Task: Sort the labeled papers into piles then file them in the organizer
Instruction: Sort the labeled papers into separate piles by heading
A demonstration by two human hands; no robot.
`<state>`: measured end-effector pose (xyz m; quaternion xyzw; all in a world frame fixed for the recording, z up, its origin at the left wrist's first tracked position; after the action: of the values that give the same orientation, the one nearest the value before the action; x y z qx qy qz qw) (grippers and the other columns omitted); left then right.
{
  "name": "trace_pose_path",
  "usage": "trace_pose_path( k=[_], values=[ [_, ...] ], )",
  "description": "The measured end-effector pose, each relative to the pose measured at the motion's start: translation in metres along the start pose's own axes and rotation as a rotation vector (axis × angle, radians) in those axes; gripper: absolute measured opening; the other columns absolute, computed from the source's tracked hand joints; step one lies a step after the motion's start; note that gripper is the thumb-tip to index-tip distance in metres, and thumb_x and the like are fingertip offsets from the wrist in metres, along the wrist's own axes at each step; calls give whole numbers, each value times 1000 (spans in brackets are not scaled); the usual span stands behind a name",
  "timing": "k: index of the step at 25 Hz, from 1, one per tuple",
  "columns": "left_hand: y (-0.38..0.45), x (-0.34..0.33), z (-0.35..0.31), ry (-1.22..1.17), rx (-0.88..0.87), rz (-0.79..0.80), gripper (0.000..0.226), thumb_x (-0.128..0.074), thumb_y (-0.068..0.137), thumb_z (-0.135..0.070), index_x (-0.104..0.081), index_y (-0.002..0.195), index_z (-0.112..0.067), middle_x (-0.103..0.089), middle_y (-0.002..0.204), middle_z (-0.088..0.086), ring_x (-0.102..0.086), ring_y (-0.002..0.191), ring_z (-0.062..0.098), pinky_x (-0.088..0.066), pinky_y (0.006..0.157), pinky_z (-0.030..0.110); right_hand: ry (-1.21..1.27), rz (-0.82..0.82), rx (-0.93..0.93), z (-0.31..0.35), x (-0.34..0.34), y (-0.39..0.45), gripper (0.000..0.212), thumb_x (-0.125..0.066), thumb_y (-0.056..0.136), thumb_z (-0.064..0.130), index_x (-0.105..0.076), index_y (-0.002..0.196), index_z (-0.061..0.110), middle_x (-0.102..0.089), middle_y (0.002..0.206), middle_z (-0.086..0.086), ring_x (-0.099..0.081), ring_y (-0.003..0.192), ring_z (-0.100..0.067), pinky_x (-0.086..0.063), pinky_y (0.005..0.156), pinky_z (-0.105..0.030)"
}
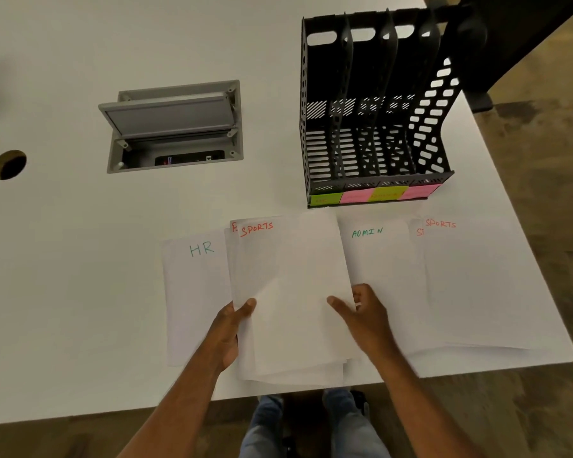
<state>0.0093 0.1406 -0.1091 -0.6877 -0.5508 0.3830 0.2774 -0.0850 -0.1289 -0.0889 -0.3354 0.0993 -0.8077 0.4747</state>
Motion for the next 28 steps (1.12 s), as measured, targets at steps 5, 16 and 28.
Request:
trace_pose_path(
  k=[5, 16, 28],
  values=[
    [5, -3, 3, 0, 0, -9, 40, -67, 90, -25, -63, 127, -11, -74, 118, 18, -67, 113, 40, -51, 101, 57, 7, -81, 25, -6, 1, -5, 36, -64, 92, 44, -54, 63, 26, -63, 59, 20, -57, 52, 0, -38, 48, -10],
    [10, -21, 2, -13, -22, 8, 39, -70, 88, -26, -67, 124, -13, -74, 119, 16, -68, 111, 37, -50, 103, 54, -74, -503, 54, -27, 104, 20, 31, -45, 103, 42, -56, 122, 21, -62, 108, 2, -56, 97, -17, -42, 82, -29],
    [20, -48, 18, -26, -11, 11, 45, -74, 82, -28, -68, 124, -12, -75, 118, 15, -71, 106, 33, -54, 96, 48, -531, -613, -244, -112, 213, 66, 65, -78, 81, 25, -44, 135, 10, -50, 136, -26, -48, 121, -48, -43, 95, -62]
  ],
)
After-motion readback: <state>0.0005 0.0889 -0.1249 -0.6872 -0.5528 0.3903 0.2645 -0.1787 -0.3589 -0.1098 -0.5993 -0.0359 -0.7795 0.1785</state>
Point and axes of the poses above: each hand's wrist, its own y-axis towards the middle knuckle, its own x-axis out of the back of the hand, z = x × y, the point moved 2 cm from there along y, towards the middle knuckle
